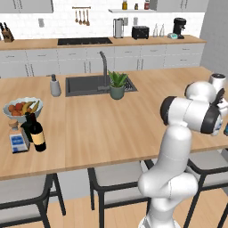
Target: Move the plastic bottles in the middle to the plastics group, and the glass bottles in the middle to the glass group.
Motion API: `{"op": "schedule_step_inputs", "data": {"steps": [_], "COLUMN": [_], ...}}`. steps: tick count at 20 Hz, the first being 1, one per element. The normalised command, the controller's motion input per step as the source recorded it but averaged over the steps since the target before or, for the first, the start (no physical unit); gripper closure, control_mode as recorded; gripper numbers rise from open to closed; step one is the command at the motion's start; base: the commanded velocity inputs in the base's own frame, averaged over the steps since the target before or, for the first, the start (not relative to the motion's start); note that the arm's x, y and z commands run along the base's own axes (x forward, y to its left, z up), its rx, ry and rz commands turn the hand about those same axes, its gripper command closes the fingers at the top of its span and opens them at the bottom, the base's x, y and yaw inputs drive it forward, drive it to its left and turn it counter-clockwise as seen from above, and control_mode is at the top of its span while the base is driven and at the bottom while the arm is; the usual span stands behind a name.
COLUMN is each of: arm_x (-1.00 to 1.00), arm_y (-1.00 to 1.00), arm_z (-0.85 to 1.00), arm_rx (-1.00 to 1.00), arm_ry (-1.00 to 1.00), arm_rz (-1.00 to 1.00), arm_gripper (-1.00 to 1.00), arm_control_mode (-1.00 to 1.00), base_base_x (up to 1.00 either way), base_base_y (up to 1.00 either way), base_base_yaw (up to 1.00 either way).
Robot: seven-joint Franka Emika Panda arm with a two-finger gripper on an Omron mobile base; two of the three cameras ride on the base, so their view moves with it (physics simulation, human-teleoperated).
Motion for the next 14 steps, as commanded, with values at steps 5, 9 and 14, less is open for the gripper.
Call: {"op": "schedule_step_inputs", "data": {"steps": [5,9,14], "arm_x": [-0.06,-0.08,-0.01], "arm_y": [0.04,0.01,0.01], "arm_z": [-0.09,0.0,0.01], "arm_rx": [-0.04,-0.11,-0.09], "arm_ry": [-0.08,-0.07,0.0], "arm_rz": [-0.03,-0.02,0.0], "arm_gripper": [1.0,1.0,1.0], "arm_control_mode": [-1.0,-1.0,-1.0], "base_base_x": [0.0,0.0,0.0], "base_base_y": [0.0,0.0,0.0], "base_base_yaw": [0.0,0.0,0.0]}}
